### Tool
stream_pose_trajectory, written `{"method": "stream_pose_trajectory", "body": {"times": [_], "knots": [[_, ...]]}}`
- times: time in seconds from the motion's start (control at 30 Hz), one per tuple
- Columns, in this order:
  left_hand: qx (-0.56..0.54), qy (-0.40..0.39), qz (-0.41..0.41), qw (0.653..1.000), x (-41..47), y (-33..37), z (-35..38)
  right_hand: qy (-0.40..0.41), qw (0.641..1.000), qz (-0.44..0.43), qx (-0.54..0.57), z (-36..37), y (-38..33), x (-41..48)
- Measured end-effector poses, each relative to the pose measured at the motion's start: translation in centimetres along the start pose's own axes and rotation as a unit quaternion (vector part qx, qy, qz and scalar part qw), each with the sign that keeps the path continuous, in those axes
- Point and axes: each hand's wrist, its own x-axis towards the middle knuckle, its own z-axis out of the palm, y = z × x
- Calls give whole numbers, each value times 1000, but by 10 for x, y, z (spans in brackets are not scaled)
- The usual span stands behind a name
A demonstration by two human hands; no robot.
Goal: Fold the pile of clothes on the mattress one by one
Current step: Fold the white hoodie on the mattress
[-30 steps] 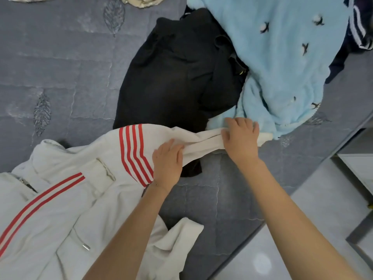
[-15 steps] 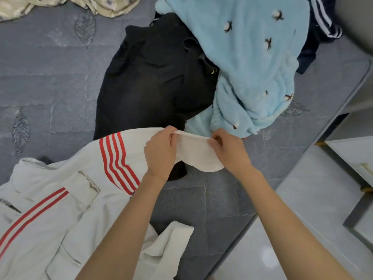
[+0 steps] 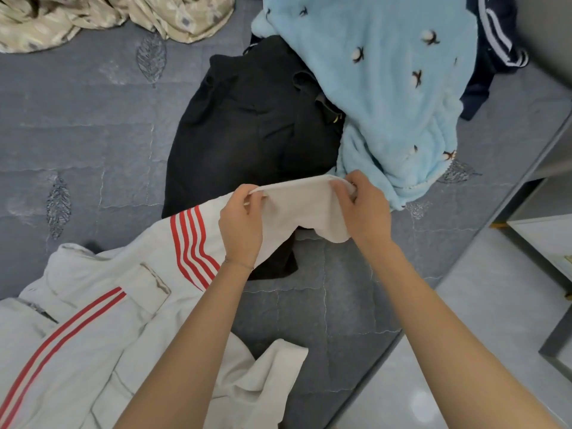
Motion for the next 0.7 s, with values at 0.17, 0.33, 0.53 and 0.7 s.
{"method": "stream_pose_trajectory", "body": {"times": [0.17,0.33,0.53,0.7], "knots": [[-75,-29,-43,996,-2,10,-19,29,991,78,104,1,-24,6],[-222,-177,-85,955,-21,10,-38,-47,989,88,109,32,-64,-10],[-86,-141,-169,972,-45,-25,-73,-264,958,38,110,80,-112,-48],[-135,-38,-234,962,-65,-75,-128,-366,922,0,127,125,-137,-90]]}}
